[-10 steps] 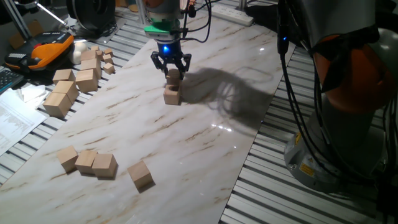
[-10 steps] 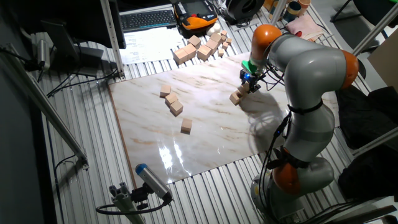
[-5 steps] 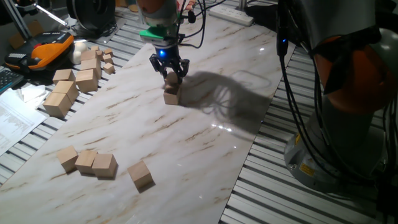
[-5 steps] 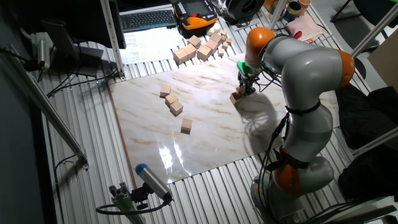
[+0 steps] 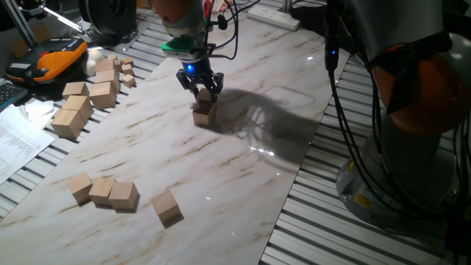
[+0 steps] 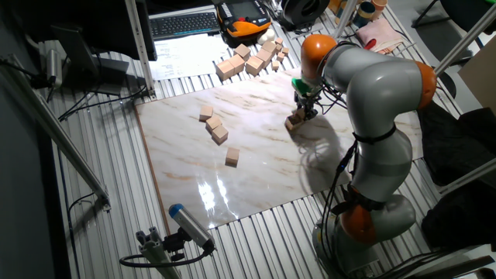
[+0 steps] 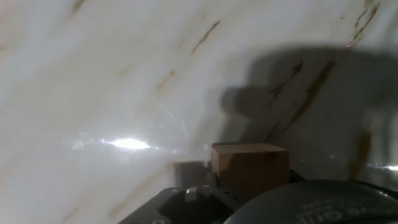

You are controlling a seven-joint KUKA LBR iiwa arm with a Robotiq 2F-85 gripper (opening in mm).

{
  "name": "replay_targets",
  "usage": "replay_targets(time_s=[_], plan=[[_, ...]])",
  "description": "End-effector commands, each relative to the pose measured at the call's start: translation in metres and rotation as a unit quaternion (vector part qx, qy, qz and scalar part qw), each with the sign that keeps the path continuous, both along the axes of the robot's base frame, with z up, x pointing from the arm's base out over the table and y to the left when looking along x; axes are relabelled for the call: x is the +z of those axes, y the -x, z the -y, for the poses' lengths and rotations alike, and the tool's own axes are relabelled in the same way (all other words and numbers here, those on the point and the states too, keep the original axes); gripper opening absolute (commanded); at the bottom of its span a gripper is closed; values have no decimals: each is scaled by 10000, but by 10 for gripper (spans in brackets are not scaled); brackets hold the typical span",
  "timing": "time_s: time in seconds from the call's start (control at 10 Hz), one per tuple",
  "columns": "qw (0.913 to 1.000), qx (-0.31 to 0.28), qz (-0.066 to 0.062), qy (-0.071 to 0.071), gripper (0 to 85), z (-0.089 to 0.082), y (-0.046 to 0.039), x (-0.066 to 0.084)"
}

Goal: Stack the blocks into a pyramid shape

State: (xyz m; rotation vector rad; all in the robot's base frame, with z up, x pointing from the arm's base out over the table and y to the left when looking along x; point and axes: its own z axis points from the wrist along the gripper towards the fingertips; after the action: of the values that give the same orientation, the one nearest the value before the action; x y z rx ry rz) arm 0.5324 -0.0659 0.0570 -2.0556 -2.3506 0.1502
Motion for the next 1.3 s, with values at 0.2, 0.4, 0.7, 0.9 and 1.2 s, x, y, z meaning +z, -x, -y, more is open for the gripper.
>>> replay_targets(time_s=[0.2,0.4,0.7,0.9,1.2], plan=[[9999,-21,80,-104,0,-12,4,2],[9998,-43,107,-134,0,-24,10,9],[9998,-34,133,-173,0,-38,23,14],[9998,-20,112,-149,0,-38,28,9],[9998,191,18,-91,0,-37,27,9]])
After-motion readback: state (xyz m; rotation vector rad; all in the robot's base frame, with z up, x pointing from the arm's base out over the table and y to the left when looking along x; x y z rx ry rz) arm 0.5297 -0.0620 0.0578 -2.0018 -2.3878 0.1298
